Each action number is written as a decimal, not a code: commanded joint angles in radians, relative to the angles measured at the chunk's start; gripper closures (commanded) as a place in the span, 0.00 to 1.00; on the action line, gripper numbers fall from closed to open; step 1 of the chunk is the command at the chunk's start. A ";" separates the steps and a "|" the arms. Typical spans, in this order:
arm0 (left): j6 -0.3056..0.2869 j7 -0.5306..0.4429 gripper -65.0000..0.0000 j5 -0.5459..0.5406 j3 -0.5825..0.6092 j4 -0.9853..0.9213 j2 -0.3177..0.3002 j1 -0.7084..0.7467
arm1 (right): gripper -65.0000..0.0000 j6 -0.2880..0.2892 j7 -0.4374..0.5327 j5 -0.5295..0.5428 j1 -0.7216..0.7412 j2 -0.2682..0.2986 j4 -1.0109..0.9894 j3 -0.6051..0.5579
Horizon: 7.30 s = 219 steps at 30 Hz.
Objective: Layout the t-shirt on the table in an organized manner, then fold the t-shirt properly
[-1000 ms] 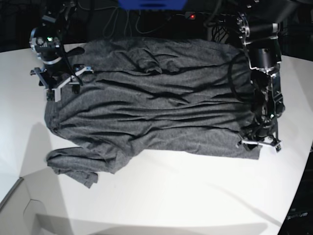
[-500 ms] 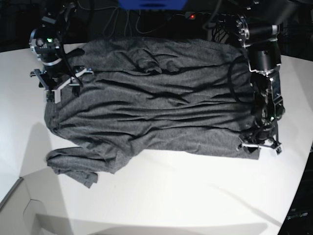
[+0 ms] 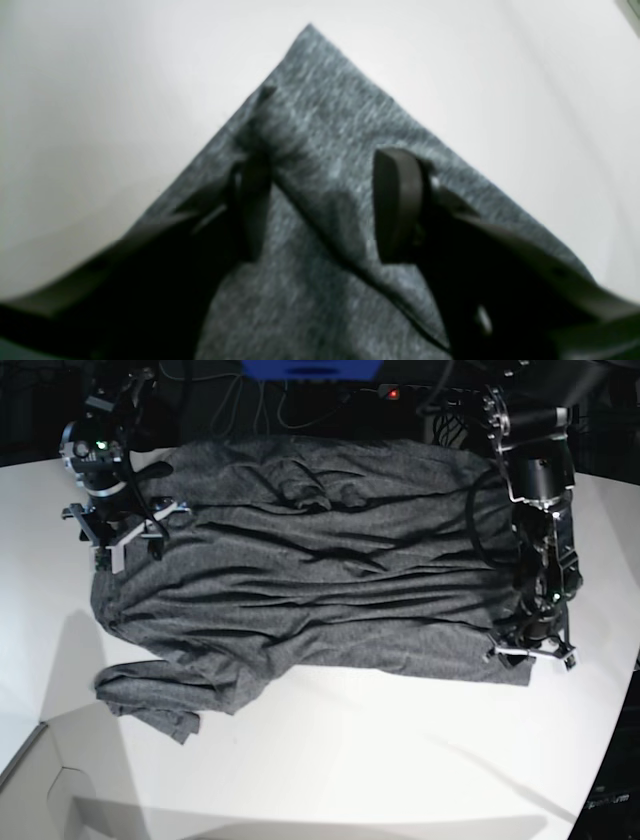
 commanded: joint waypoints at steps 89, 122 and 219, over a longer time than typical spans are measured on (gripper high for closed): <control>-0.007 -0.021 0.73 -0.011 -0.122 -0.121 -0.039 -0.146 | 0.48 -0.004 0.020 0.009 0.007 0.006 0.015 0.001; -0.009 -0.021 0.73 -0.003 -0.122 -0.152 -0.016 -0.187 | 0.48 -0.004 0.020 0.009 0.007 0.006 0.015 0.001; -0.009 -0.021 0.94 -0.009 -0.008 -0.133 -0.038 -0.154 | 0.48 -0.004 0.017 0.009 0.000 0.004 0.018 -0.001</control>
